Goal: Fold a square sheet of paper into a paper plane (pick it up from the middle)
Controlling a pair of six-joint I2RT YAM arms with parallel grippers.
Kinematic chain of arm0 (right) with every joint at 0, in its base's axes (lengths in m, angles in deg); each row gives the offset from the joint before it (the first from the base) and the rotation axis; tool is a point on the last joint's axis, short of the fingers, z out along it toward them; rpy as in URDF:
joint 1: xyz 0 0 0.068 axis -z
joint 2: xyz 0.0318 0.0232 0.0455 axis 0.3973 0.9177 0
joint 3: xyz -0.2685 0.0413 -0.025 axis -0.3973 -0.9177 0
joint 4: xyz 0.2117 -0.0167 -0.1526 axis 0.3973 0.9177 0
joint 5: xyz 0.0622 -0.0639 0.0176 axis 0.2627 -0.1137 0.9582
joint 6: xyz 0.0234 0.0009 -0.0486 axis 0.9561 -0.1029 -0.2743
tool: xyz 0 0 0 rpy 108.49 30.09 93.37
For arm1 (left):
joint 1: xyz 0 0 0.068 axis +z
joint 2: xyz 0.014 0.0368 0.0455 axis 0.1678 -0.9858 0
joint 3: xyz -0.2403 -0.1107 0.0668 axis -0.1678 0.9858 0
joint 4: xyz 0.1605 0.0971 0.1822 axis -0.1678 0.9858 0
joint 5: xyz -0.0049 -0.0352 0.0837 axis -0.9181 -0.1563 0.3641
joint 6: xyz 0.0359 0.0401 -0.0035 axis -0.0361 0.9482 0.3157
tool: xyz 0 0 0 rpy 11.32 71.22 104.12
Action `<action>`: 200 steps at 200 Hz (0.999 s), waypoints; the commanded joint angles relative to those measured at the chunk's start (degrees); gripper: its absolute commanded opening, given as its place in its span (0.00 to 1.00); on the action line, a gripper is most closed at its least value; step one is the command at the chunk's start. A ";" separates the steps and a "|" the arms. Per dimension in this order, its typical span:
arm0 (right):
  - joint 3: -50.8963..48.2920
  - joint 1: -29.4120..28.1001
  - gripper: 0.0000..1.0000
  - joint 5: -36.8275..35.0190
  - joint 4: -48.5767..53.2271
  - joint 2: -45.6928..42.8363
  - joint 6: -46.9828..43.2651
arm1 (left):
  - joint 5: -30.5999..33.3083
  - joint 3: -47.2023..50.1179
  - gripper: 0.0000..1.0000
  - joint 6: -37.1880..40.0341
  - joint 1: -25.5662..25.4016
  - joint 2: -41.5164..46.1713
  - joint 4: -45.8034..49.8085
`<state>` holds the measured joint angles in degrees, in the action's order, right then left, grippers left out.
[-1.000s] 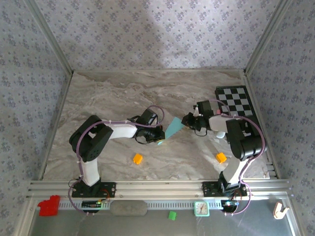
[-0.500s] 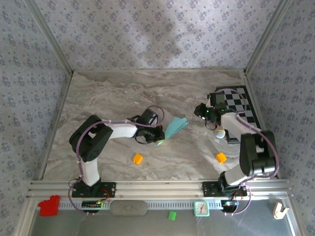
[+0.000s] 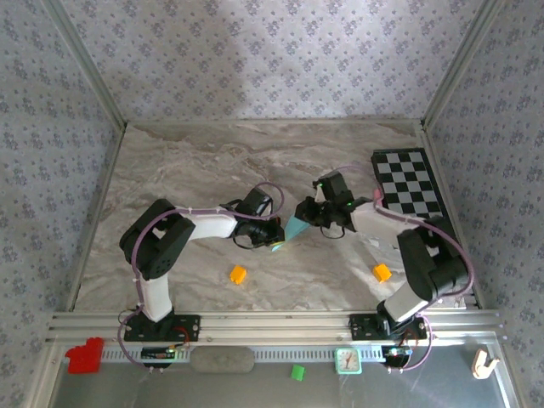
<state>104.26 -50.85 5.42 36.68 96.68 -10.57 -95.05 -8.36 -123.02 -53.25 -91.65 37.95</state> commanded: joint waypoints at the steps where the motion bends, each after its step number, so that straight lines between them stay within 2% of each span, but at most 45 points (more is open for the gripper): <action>1: 0.90 -1.16 0.14 1.28 -3.08 3.62 3.78 | 0.23 -0.27 0.00 0.18 -0.35 -1.85 5.31; 60: 0.09 -1.16 0.14 -0.65 -0.43 9.03 2.68 | -1.29 -1.40 0.00 1.69 -0.31 -0.12 5.81; 137: 1.34 -0.18 0.14 1.06 2.61 14.07 -1.25 | -3.69 -5.32 0.11 6.57 -0.62 0.28 3.14; 200: 3.34 1.01 0.14 3.40 4.41 15.95 -5.91 | 0.79 -7.36 0.07 7.89 -0.29 -3.11 8.01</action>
<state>107.86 -50.37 10.99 35.13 109.40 -13.06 -96.12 -14.61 -116.88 -53.65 -93.45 42.39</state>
